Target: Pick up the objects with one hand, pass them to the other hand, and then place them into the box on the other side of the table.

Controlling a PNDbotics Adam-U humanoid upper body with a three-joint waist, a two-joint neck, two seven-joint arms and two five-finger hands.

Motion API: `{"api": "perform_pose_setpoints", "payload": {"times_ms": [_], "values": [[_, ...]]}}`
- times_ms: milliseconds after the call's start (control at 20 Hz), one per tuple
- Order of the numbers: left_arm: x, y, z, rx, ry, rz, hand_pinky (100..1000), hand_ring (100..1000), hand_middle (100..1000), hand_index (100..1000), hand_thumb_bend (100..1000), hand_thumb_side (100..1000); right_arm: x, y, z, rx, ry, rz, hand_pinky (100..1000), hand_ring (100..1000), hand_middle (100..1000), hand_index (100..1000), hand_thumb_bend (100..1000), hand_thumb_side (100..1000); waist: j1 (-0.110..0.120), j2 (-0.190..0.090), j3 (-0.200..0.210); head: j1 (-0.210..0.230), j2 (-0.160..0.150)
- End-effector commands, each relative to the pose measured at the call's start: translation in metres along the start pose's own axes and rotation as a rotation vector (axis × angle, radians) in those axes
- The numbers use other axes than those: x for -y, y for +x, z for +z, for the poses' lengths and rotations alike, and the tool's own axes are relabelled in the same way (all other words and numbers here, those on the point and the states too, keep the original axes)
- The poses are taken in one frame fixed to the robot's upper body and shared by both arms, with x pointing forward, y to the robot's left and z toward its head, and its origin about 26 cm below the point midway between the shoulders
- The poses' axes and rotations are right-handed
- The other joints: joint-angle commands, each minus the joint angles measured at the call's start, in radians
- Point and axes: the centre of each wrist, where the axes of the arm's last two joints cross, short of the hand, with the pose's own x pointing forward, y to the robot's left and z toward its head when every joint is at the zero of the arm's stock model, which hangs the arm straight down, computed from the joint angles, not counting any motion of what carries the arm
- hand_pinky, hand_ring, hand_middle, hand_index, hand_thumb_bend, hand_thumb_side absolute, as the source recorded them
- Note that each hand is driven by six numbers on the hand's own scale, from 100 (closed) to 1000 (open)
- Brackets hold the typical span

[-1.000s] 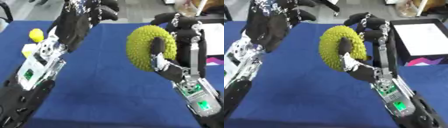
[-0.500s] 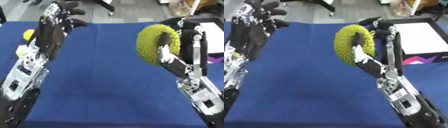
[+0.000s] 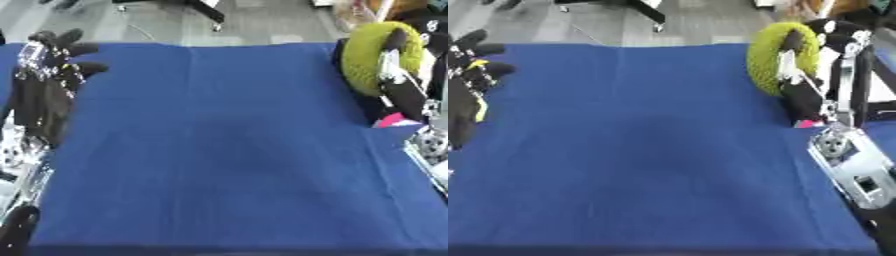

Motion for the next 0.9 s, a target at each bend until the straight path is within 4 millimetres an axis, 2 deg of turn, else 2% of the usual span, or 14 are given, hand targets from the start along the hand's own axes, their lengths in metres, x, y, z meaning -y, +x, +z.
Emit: {"api": "perform_pose_setpoints", "payload": {"times_ms": [50,450,900], "values": [[0.001,0.016,-0.002,0.083,0.003,-0.013,897,643,721,904,100,963,0.027,-0.017,-0.030,-0.019,0.005,0.108,699,666,359,246,100,470,0.001,-0.005,0.011,-0.029,-0.002],[0.009,0.031,0.004,0.165,-0.038,-0.011,894,636,713,904,100,940,0.061,-0.066,-0.039,-0.297,0.066,0.251,731,739,395,295,100,470,-0.009,0.012,0.082,-0.107,-0.002],[0.012,0.031,0.010,0.165,-0.057,-0.009,896,636,712,905,100,936,0.092,-0.117,-0.019,-0.520,0.135,0.251,744,767,420,333,100,470,-0.018,0.011,0.113,-0.143,-0.002]]}}
